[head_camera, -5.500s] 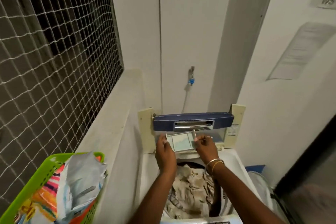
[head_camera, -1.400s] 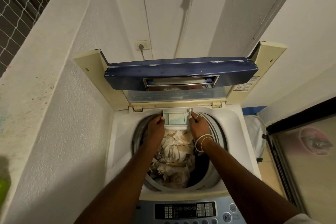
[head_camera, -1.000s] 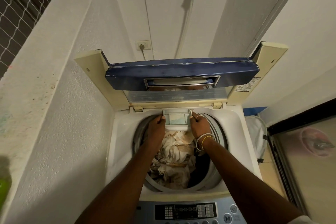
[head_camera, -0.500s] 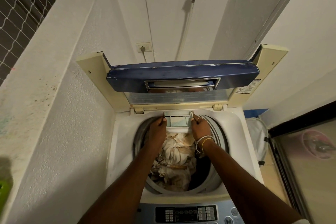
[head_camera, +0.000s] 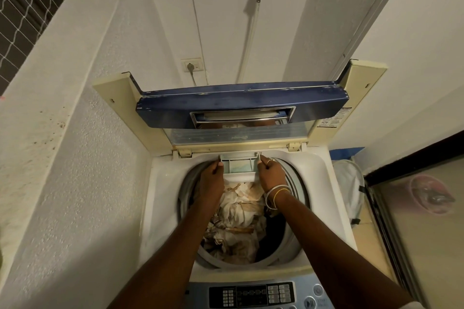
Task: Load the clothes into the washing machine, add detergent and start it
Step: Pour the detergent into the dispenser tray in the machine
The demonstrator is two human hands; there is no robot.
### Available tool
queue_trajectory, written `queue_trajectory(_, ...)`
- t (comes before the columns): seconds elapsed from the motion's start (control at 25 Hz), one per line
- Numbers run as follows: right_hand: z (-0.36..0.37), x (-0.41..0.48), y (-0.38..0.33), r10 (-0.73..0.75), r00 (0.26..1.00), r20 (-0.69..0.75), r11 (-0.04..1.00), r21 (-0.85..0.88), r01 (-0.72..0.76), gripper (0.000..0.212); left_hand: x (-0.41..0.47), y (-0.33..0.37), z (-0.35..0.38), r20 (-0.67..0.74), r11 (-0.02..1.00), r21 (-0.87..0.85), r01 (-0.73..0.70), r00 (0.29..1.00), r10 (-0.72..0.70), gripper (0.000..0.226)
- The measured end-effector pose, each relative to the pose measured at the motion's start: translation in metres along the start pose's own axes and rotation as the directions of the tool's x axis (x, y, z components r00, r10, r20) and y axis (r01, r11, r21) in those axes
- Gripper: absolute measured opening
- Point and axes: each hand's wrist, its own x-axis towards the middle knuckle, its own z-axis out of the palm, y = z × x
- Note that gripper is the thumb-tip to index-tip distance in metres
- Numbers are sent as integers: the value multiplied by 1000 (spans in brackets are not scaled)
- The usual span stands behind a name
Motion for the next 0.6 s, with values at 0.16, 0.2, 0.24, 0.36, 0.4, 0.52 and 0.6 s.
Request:
queue_trajectory(0.16, 1, 0, 3, -1, 1000, 3, 1000, 28, 1, 30, -1, 0, -1, -2, 998, 58, -4, 1000, 4, 41)
queue_trajectory(0.2, 1, -1, 2, -1, 1000, 4, 999, 35, 1, 29, -1, 0, -1, -9, 998, 64, -4, 1000, 4, 41)
queue_trajectory(0.24, 2, 0, 4, 2, 1000, 3, 999, 40, -2, 29, -1, 2, -1, -11, 998, 68, -2, 1000, 3, 40)
queue_trajectory(0.36, 5, 2, 5, 14, 1000, -2, 997, 71, -14, 29, 1, 6, -4, 35, 998, 34, 46, 998, -47, 41)
queue_trajectory(0.4, 5, 1, 3, 23, 1000, -7, 996, 86, -22, 29, 1, 6, -5, 58, 998, 14, 65, 996, -66, 41)
queue_trajectory(0.52, 4, -1, 4, 59, 998, -12, 993, 106, -58, 24, 1, 2, -6, 64, 999, 18, 37, 997, -38, 41)
queue_trajectory(0.6, 4, -5, 5, 59, 998, -13, 996, 75, -58, 21, -1, -3, -5, 39, 999, 19, -28, 999, 27, 40)
